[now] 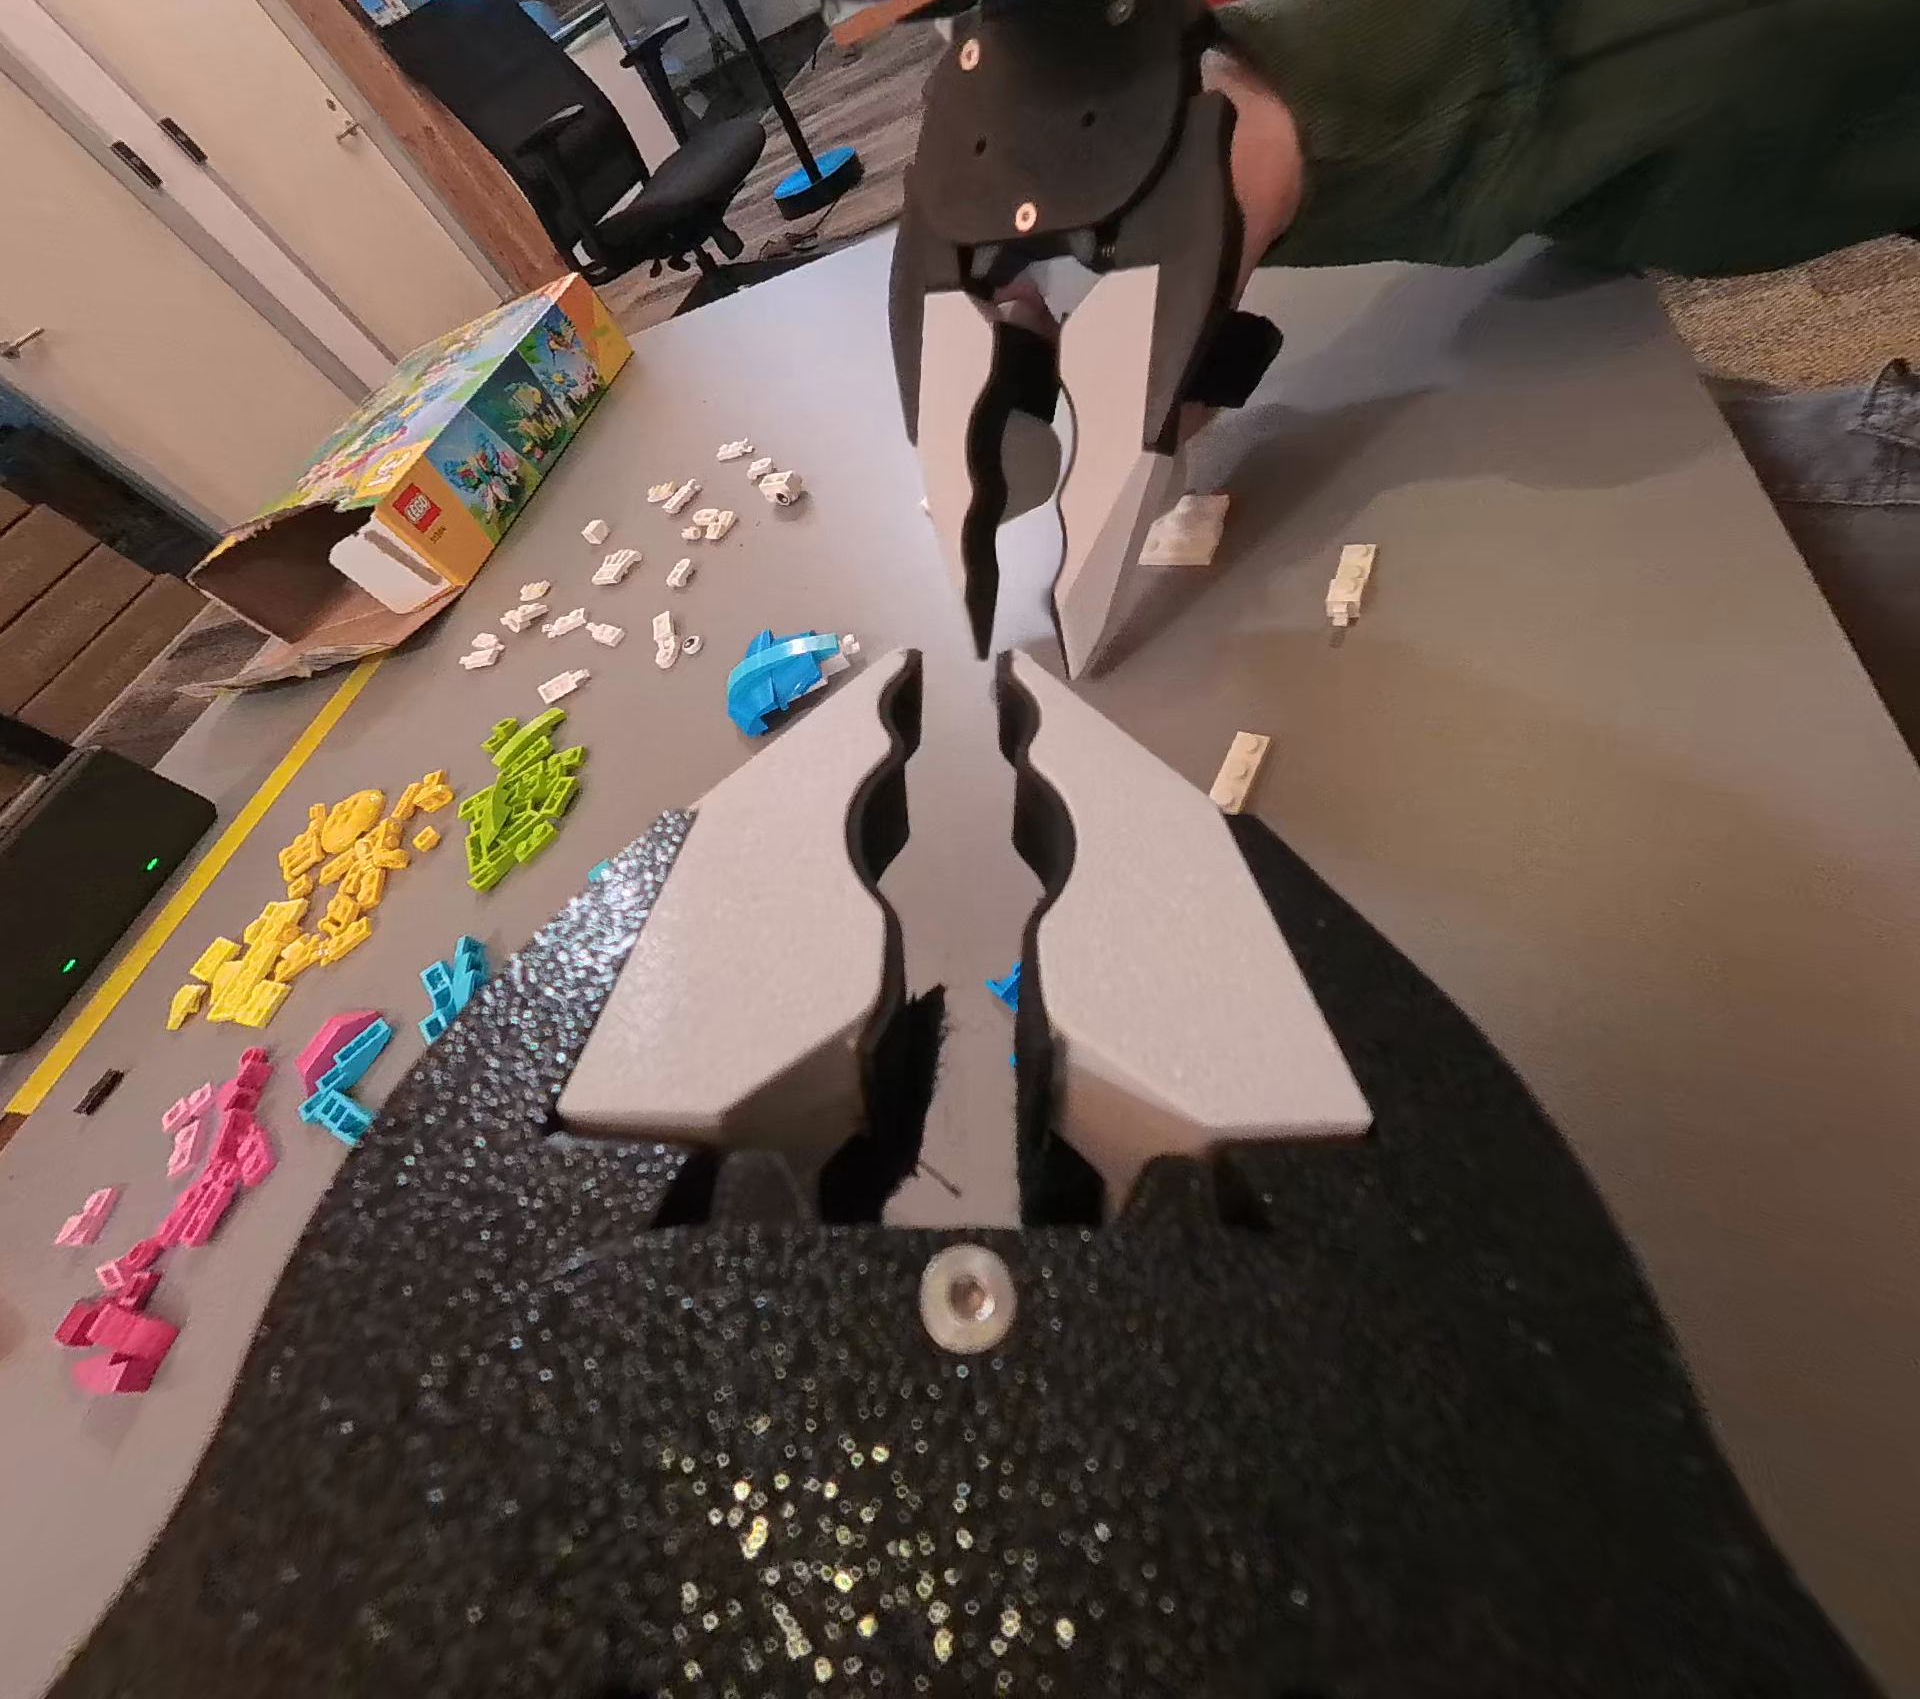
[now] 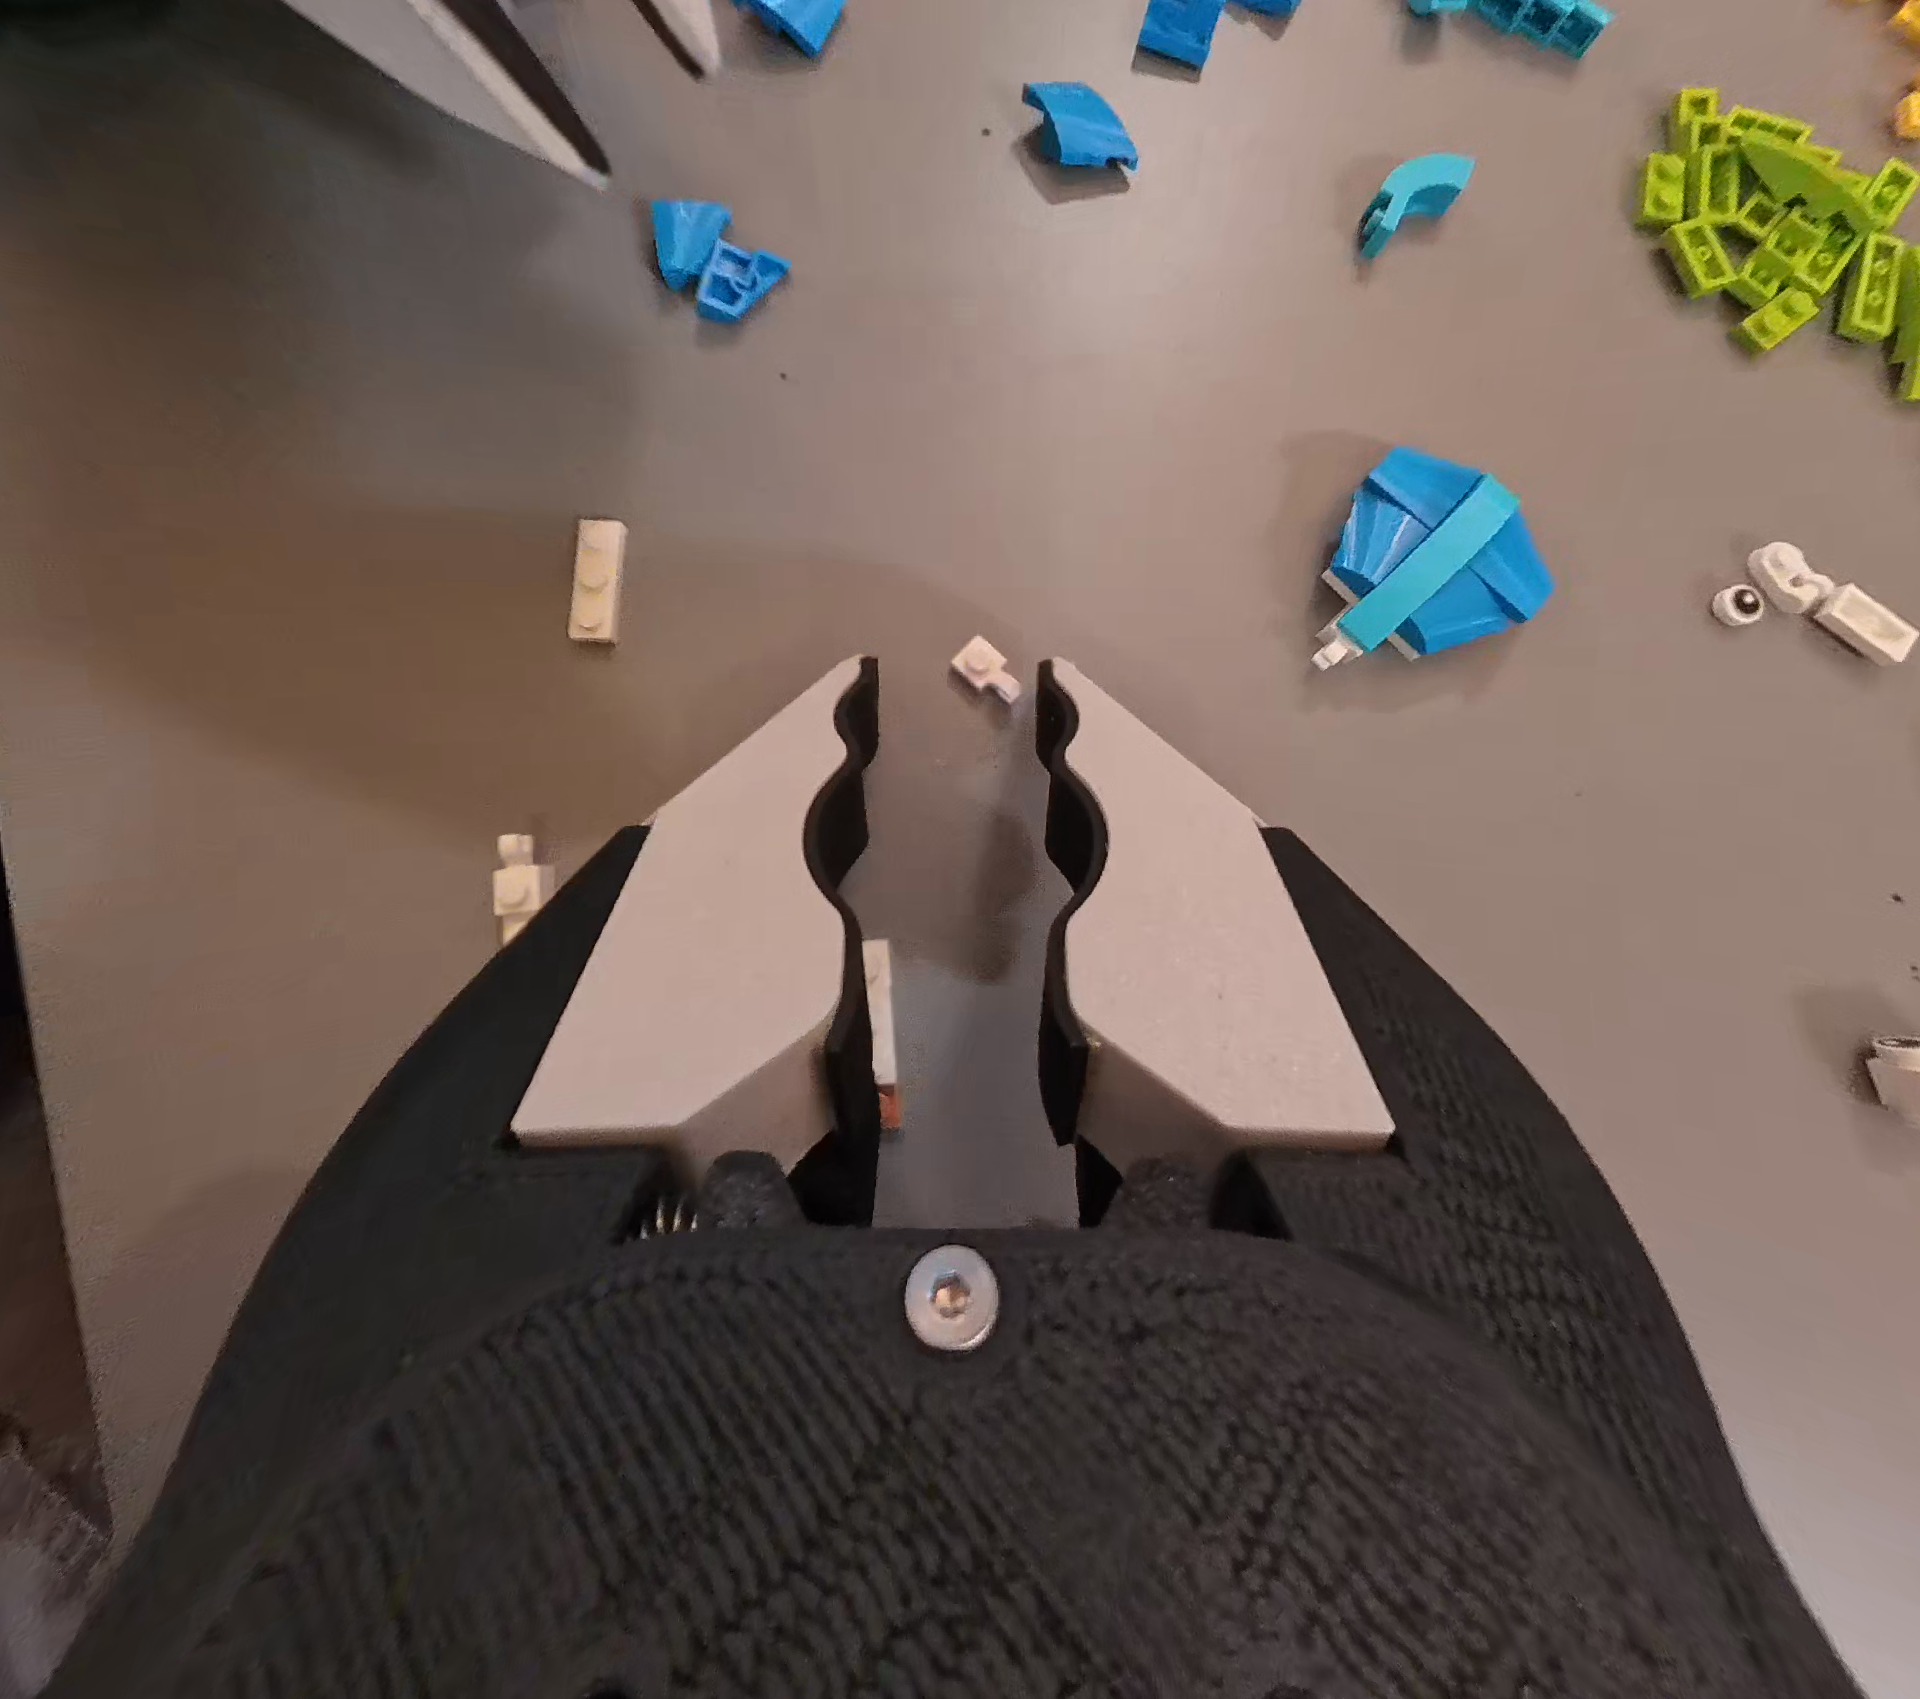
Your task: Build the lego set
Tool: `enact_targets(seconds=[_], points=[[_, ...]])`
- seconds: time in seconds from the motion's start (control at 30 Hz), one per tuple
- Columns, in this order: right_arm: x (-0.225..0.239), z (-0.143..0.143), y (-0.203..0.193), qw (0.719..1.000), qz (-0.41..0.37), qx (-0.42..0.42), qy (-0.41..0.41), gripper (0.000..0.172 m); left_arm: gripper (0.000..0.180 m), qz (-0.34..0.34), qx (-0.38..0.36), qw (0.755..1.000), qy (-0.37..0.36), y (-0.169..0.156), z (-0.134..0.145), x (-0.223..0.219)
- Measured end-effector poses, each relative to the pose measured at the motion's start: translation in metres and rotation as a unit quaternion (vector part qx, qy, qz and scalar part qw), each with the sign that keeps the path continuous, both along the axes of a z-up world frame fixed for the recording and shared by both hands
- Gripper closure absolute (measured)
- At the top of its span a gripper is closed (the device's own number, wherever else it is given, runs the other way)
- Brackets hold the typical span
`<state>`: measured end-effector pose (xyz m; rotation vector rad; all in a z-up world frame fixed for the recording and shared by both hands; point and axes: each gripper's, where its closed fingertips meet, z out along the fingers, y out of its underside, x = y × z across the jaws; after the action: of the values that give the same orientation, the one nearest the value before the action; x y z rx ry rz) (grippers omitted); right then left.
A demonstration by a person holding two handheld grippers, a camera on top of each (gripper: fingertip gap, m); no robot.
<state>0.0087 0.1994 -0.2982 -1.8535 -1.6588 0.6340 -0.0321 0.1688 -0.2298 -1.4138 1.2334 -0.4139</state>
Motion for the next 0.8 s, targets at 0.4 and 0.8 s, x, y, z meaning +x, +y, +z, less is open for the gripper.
enact_targets(seconds=[0.4, 0.8], points=[[-0.003, 0.001, -0.03, 0.998, 0.029, -0.06, 0.001, 0.146, 0.168, 0.004, -0.011, 1.0, 0.003, 0.001, -0.002, -0.001], [-0.007, 0.003, -0.017, 1.0, 0.024, 0.0, 0.017, 0.133, 0.169, 0.001, -0.03, 0.999, 0.021, 0.0, -0.012, 0.002]])
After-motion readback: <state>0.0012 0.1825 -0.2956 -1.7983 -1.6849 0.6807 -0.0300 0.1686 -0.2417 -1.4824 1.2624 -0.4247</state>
